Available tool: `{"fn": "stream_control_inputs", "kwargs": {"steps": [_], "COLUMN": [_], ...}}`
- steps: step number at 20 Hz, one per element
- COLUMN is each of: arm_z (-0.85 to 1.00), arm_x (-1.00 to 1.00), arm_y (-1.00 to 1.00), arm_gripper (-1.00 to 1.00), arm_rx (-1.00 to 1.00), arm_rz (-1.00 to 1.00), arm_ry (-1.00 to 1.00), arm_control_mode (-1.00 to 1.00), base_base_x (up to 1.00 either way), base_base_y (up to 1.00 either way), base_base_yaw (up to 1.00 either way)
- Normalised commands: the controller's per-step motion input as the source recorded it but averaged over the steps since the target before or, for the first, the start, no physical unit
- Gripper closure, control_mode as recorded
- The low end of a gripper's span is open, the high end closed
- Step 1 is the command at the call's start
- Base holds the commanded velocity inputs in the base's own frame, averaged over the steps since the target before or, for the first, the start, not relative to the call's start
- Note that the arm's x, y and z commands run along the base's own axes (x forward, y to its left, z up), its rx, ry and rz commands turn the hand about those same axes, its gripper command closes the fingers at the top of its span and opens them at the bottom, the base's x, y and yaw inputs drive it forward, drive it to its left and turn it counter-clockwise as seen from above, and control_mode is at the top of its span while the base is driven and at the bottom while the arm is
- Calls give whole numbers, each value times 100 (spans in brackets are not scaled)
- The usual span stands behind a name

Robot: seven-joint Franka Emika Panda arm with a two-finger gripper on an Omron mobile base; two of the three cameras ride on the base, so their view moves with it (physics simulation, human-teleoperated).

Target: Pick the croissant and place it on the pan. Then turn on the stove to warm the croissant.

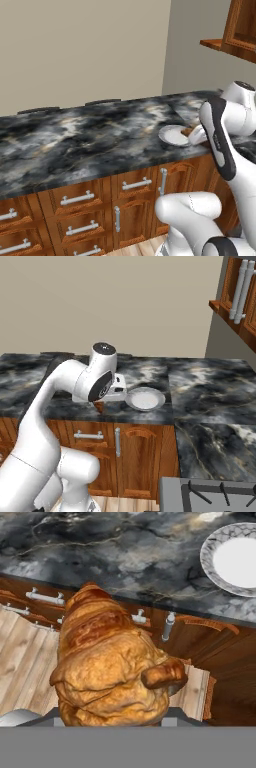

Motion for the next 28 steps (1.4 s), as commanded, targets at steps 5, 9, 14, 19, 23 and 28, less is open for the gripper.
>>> {"fn": "stream_control_inputs", "kwargs": {"steps": [5, 9, 14, 19, 23, 28], "arm_z": [-12, -13, -19, -15, -6, -1], "arm_x": [-8, -7, 0, 0, 0, 0], "arm_y": [33, 14, 0, 0, 1, 0], "arm_gripper": [100, 100, 100, 100, 100, 100], "arm_rx": [-12, -3, 0, 0, 0, 0], "arm_rz": [0, 0, 0, 0, 0, 0], "arm_ry": [0, 0, 0, 0, 0, 0], "arm_control_mode": [-100, -100, -100, -100, -100, -100], "base_base_x": [0, 0, 0, 0, 0, 0], "base_base_y": [0, 0, 0, 0, 0, 0], "base_base_yaw": [0, 0, 0, 0, 0, 0]}}
